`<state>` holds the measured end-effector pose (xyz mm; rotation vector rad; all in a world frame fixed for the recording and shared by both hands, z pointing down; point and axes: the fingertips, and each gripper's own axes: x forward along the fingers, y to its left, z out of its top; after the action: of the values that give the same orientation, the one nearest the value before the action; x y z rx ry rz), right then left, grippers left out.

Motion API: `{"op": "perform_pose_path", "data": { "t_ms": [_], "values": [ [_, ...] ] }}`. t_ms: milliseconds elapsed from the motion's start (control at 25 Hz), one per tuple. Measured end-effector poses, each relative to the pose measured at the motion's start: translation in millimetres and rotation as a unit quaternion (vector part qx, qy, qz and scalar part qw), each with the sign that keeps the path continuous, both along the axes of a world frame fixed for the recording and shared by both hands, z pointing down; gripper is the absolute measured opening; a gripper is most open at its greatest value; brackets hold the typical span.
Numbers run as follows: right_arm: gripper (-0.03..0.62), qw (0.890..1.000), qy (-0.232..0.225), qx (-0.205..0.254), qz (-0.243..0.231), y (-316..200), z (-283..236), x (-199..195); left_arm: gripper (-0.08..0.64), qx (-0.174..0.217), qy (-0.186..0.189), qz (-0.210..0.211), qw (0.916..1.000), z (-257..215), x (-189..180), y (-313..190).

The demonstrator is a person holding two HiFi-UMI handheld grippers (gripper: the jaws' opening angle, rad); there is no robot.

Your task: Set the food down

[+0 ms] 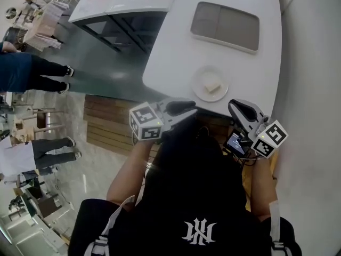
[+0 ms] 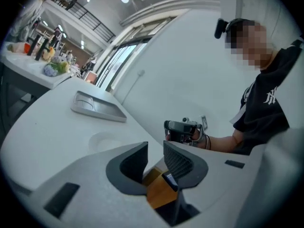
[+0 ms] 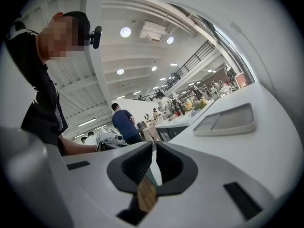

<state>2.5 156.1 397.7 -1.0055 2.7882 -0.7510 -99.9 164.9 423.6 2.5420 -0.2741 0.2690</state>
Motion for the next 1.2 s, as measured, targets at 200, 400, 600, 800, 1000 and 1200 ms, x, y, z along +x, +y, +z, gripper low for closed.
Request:
{"op": "perform_pose_path", "data": {
  "t_ms": [200, 400, 600, 800, 1000, 1200],
  "values": [
    [0.193, 0.994, 0.009, -0.105, -0.011, -30, 37, -8, 0.157, -0.079, -0.025, -0.002, 0.9965, 31, -4, -33],
    [0.195, 0.976, 0.053, -0.212, 0.002, -62, 77, -1, 0.160, -0.148, -0.108, -0.014, 0.9830, 67, -6, -69],
    [0.195, 0.957, 0.088, -0.275, 0.018, -101, 90, 19, 0.160, -0.186, -0.134, -0.011, 0.9732, 73, -2, -96],
    [0.195, 0.942, 0.108, -0.317, -0.002, -123, 107, 33, 0.160, -0.210, -0.157, -0.036, 0.9642, 82, -2, -119],
    [0.195, 0.927, 0.083, -0.361, -0.053, -120, 125, 35, 0.173, -0.241, -0.190, -0.065, 0.9495, 98, -2, -129],
    [0.195, 0.918, 0.083, -0.380, -0.080, -125, 139, 39, 0.175, -0.265, -0.205, -0.076, 0.9392, 110, 2, -131]
  ]
}}
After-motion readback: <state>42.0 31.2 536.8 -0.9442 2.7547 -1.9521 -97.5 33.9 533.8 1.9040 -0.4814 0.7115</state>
